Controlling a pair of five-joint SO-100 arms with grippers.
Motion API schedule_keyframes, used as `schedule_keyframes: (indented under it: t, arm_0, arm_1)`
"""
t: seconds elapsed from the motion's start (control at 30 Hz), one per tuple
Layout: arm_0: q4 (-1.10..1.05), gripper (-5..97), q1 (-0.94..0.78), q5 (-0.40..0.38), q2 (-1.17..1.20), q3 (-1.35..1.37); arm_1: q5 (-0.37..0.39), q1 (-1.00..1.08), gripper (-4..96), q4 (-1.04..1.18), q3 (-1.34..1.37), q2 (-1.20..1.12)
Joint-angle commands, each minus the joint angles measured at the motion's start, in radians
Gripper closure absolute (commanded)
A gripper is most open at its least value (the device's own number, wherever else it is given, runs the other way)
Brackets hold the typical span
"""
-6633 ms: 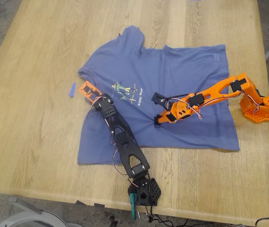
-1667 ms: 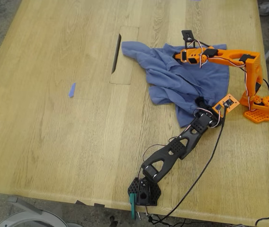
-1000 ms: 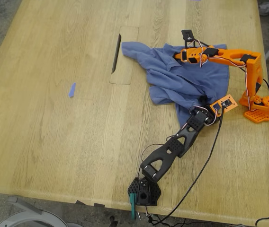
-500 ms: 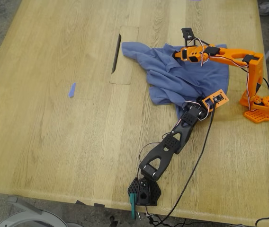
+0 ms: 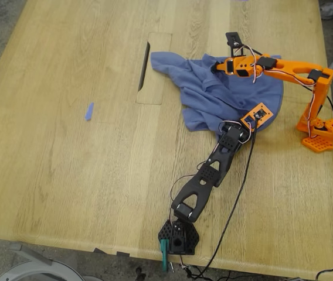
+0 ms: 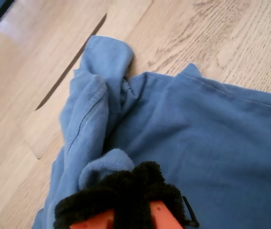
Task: Fold a T-shirt
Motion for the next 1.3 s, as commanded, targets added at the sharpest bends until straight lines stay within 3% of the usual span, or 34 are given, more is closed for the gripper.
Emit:
schedule_keyframes:
  t: [0.0,0.43,0.83,1.27]
  arm_0:
    - [0.086,92,-0.13,-0.035,0.135,-0.031]
    - [0.173,92,-0.256,-0.046,0.495,-0.031]
    - [0.202,92,-0.31,-0.052,0.775,-0.034]
    - [0.02,92,-0.308,-0.069,0.962,-0.034]
  arm_1:
    - [-0.009,-0.014,91.3,-0.012,0.02,0.126]
    - [-0.031,-0.075,91.3,-0.055,0.187,0.443]
    - [-0.038,-0.061,91.3,-0.273,0.348,0.732]
    - [-0.077,-0.164,91.3,-0.52,0.241,0.755]
